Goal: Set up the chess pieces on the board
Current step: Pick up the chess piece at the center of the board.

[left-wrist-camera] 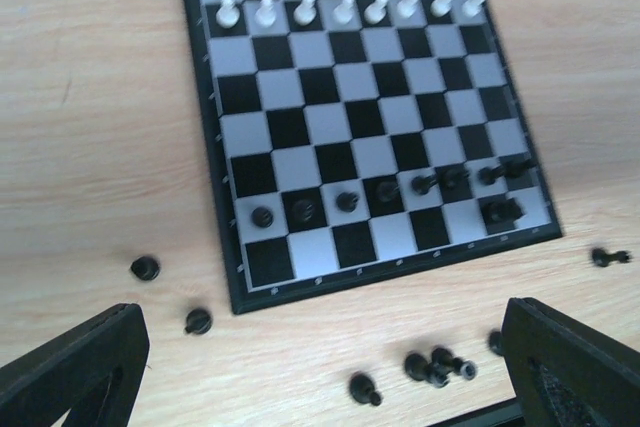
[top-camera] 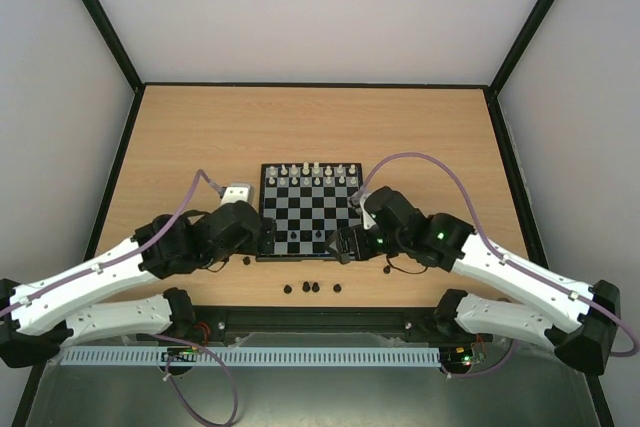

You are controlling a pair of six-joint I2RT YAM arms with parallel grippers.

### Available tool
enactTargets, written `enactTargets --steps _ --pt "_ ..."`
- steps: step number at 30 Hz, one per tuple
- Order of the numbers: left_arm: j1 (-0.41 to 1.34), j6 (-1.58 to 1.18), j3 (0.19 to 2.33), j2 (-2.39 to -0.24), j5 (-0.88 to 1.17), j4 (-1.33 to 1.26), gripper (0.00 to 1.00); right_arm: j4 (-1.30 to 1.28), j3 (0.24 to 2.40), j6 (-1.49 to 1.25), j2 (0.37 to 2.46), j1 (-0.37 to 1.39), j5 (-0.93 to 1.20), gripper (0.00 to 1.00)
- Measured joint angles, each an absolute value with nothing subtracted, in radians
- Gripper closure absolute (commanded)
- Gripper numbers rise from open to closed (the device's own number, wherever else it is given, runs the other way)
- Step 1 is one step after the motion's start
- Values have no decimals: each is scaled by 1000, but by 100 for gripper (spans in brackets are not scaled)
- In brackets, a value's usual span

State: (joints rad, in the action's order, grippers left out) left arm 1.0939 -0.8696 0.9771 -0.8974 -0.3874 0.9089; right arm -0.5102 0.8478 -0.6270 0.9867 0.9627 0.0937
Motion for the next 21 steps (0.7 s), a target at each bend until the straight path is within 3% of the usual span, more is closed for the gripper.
enactTargets --steps 12,21 --pt "1093 -1048 784 -832 -350 933 1 -396 738 -601 978 963 159 1" --pt "1092 -1104 754 -907 -372 857 1 -375 738 -558 1060 963 161 0"
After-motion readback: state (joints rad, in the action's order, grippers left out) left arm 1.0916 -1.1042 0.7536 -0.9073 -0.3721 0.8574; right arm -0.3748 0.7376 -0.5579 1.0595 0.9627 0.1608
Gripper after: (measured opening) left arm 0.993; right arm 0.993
